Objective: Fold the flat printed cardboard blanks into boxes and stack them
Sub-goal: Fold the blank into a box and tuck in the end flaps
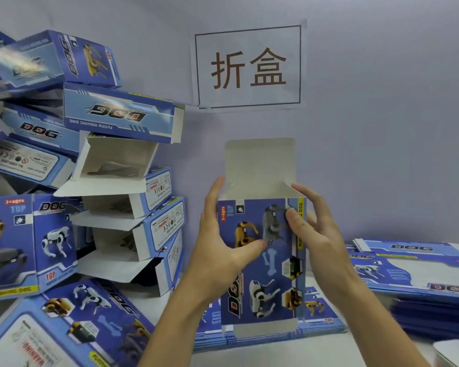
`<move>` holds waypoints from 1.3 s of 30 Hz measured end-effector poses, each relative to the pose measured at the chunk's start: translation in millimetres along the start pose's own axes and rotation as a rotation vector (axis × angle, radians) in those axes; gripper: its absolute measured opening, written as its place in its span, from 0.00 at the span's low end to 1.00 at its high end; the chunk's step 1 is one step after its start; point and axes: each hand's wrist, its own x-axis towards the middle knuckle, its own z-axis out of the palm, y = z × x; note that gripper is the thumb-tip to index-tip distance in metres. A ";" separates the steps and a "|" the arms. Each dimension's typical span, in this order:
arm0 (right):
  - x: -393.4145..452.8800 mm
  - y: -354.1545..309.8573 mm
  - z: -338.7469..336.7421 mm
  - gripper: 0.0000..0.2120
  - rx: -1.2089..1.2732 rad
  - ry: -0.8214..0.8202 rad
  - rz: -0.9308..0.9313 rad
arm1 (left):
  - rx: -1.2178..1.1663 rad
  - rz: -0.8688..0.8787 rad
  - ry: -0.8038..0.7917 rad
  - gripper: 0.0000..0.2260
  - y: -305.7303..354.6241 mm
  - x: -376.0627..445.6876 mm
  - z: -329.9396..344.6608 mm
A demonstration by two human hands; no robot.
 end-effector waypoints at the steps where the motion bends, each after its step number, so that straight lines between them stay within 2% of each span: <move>1: 0.9 0.0 1.2 0.21 0.019 -0.023 0.001 | -0.026 0.014 0.016 0.39 1.0 0.5 0.9; 4: -1.1 4.0 4.6 0.21 0.043 -0.055 0.047 | -0.074 0.000 0.090 0.25 9.5 1.8 3.5; 7: 1.9 4.6 10.4 0.17 0.080 -0.071 0.102 | -0.104 -0.049 0.206 0.17 12.7 2.6 6.9; 10: 3.4 1.8 11.9 0.10 0.074 -0.048 0.061 | -0.082 -0.062 0.302 0.14 14.0 2.2 10.9; 12: 3.8 0.9 17.2 0.19 0.060 0.019 0.064 | -0.063 -0.077 0.313 0.14 14.4 2.4 10.3; 13: 5.7 -0.2 23.0 0.18 0.054 0.080 0.112 | -0.061 -0.078 0.305 0.13 14.5 3.1 9.4; 15: -0.1 1.6 20.8 0.07 0.078 0.129 0.141 | -0.048 -0.083 0.292 0.10 17.1 4.2 9.0; 16: -1.1 3.0 19.3 0.06 0.077 0.151 0.159 | -0.045 -0.101 0.288 0.10 17.7 5.5 8.2; 18: 1.0 2.5 17.4 0.10 0.054 0.124 0.167 | -0.116 -0.163 0.264 0.11 17.6 6.6 7.7; 20: 2.1 2.1 18.0 0.10 0.062 0.120 0.176 | -0.236 -0.199 0.261 0.10 16.7 5.9 5.7; 21: 2.8 2.4 18.6 0.11 0.070 0.124 0.180 | -0.266 -0.219 0.263 0.14 15.5 5.8 4.1; 23: 2.2 -0.4 20.1 0.22 0.075 0.111 0.195 | -0.307 -0.259 0.231 0.25 11.9 6.4 -0.2; 24: 2.5 -2.9 20.9 0.25 0.085 0.100 0.209 | -0.340 -0.252 0.203 0.23 11.3 6.5 -1.5; 26: 3.2 -5.0 21.5 0.24 0.097 0.088 0.226 | -0.358 -0.223 0.186 0.19 11.9 6.6 -2.1; 28: 3.1 -4.1 22.4 0.14 0.128 0.082 0.213 | -0.310 -0.217 0.237 0.17 13.8 7.0 -1.7; 29: 3.7 -1.2 22.1 0.13 0.137 0.093 0.196 | -0.279 -0.207 0.271 0.15 13.1 6.7 -1.3; 31: 2.6 -0.5 22.4 0.18 0.161 0.089 0.170 | -0.287 -0.197 0.304 0.13 12.3 3.6 -1.3; 34: 1.9 -1.7 18.0 0.17 0.243 0.052 0.140 | -0.373 -0.181 0.326 0.15 11.9 -0.4 -2.4; 37: -0.4 0.3 9.6 0.15 0.410 0.018 0.157 | -0.385 -0.163 0.265 0.18 15.1 -1.9 -1.4; 39: -4.5 -2.4 5.3 0.21 0.477 -0.033 0.172 | -0.348 -0.176 0.218 0.19 13.8 -0.7 -0.9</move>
